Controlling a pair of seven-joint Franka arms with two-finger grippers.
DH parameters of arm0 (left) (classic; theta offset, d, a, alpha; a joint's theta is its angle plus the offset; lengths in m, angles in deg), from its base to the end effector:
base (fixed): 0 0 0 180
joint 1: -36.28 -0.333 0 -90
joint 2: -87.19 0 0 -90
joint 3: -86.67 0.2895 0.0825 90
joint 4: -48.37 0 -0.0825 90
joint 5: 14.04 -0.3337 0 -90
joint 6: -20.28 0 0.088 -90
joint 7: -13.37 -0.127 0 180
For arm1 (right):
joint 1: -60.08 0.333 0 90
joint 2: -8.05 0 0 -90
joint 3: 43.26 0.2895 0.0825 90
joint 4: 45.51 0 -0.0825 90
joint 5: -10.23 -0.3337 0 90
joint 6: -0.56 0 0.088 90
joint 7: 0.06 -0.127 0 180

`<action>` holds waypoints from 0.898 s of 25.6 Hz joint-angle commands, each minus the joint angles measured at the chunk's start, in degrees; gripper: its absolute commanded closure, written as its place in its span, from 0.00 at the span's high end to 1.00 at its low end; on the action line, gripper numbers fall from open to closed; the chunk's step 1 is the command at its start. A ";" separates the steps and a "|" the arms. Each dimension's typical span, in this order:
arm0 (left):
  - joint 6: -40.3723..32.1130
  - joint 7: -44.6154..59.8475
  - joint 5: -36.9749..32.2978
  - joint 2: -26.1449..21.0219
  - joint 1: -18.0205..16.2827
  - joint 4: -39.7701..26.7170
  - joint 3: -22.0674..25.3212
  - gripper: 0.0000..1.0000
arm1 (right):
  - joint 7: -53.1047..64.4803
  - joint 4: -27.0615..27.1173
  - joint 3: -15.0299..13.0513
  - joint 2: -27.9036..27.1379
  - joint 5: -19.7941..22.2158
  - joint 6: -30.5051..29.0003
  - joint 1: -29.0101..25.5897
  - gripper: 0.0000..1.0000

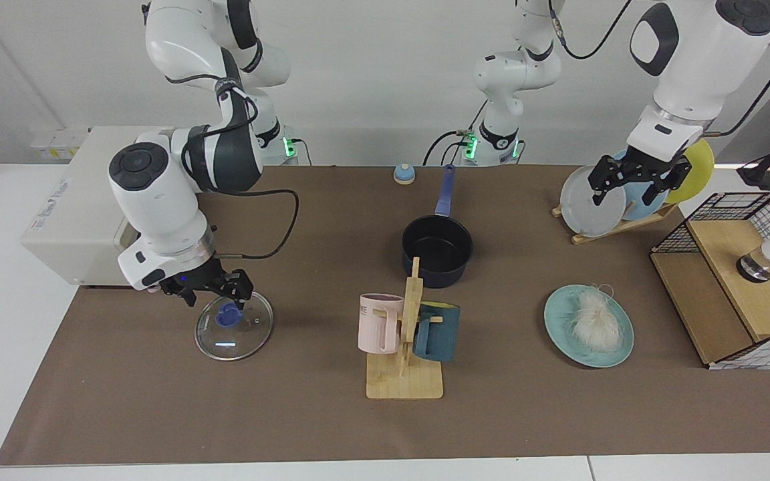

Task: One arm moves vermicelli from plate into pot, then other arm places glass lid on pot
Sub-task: 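Lower the left gripper onto the white vermicelli on the teal plate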

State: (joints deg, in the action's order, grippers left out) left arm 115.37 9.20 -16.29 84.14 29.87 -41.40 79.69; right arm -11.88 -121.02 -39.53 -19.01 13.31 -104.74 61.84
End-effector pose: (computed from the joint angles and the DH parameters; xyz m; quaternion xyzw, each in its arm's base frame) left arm 0.5281 0.0010 0.5605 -0.9988 0.0425 -0.0195 0.0170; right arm 0.6409 0.0485 0.4390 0.9983 -0.0526 0.0257 0.0076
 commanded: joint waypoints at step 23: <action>7.30 -0.83 -0.03 -9.77 -0.54 5.22 0.56 1.00 | -1.10 -33.39 0.67 33.74 -0.97 2.64 0.53 0.99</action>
State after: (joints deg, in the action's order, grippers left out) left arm 120.02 9.19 -16.29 79.49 29.77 -38.71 80.11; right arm -12.10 -151.03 -39.05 12.47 13.18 -101.18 62.96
